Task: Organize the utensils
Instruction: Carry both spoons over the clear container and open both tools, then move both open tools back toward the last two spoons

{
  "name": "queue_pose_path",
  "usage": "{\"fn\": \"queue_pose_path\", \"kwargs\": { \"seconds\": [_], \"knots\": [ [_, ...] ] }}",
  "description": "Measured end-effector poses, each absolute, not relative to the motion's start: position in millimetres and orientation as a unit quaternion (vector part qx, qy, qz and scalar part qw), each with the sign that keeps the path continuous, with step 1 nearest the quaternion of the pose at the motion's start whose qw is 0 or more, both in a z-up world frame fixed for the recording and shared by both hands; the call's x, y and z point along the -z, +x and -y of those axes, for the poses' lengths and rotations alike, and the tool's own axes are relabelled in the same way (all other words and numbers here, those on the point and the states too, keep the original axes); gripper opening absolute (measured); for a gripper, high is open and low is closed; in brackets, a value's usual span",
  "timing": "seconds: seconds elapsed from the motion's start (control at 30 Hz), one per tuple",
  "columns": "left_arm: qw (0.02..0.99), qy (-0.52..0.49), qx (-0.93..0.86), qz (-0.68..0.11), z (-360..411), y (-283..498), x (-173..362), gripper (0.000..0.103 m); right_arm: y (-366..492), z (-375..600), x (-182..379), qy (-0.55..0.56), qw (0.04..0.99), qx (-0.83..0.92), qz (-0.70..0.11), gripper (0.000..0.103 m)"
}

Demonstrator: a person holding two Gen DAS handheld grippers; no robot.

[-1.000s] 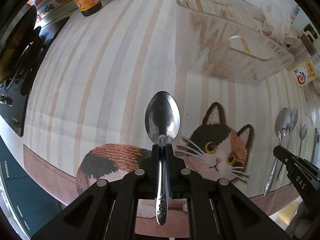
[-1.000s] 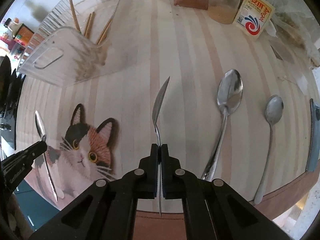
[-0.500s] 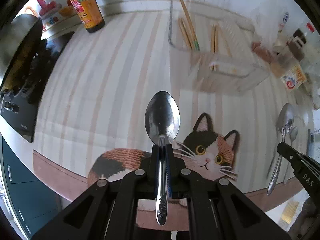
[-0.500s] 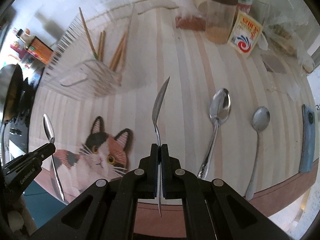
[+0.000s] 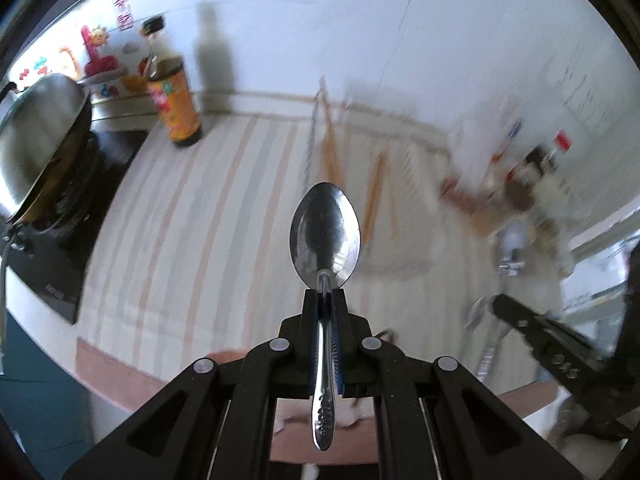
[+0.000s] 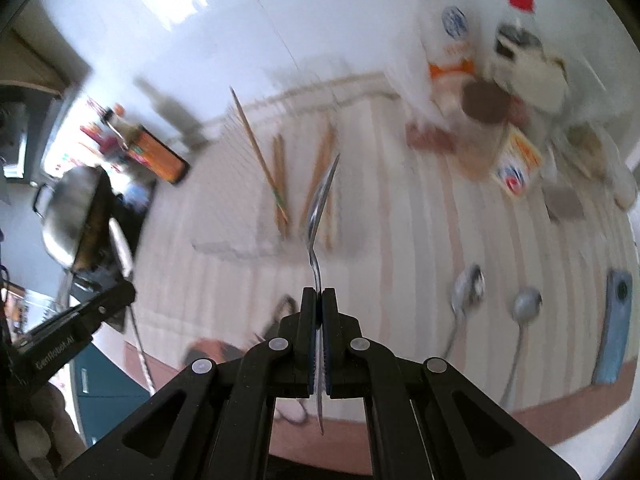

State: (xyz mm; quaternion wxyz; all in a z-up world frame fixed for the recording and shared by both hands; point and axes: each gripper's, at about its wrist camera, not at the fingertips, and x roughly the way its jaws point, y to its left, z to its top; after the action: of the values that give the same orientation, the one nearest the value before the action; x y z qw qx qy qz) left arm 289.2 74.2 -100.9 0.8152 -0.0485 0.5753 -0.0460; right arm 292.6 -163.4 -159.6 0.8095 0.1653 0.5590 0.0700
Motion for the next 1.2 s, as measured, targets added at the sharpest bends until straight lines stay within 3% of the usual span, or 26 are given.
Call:
{"fn": "queue_pose_path", "kwargs": {
  "seconds": [0.17, 0.4, 0.6, 0.73, 0.87, 1.0, 1.2],
  "knots": [
    [0.807, -0.080, 0.070, -0.581, -58.0, 349.2, 98.0, 0.004, 352.4, 151.0, 150.3, 0.183, 0.806, -0.098, -0.554, 0.002],
    [0.772, -0.095, 0.070, -0.624, -51.9, 434.5, 145.9, 0.004, 425.5, 128.2, 179.7, 0.181, 0.785, -0.101, -0.583, 0.002],
    [0.744, -0.081, 0.055, -0.661, -53.9, 456.4, 182.9, 0.006, 454.9, 123.2, 221.9, 0.177, 0.763, -0.097, -0.613, 0.003],
    [0.764, -0.049, 0.042, -0.643, -55.7, 453.2, 186.4, 0.006, 457.8, 122.2, 234.3, 0.168, 0.754, -0.094, -0.628, 0.008],
    [0.794, -0.022, 0.016, -0.608, -63.8, 442.1, 180.7, 0.022, 452.6, 126.9, 228.3, 0.167, 0.760, -0.085, -0.622, 0.031],
    [0.817, 0.012, -0.023, -0.576, -68.9, 425.5, 172.2, 0.068, 440.7, 131.2, 216.6, 0.142, 0.775, -0.066, -0.612, 0.035],
    [0.845, 0.026, -0.050, -0.531, -75.2, 397.9, 165.2, 0.103, 414.9, 138.6, 198.8, 0.103, 0.797, -0.030, -0.594, 0.054]
  ]
}}
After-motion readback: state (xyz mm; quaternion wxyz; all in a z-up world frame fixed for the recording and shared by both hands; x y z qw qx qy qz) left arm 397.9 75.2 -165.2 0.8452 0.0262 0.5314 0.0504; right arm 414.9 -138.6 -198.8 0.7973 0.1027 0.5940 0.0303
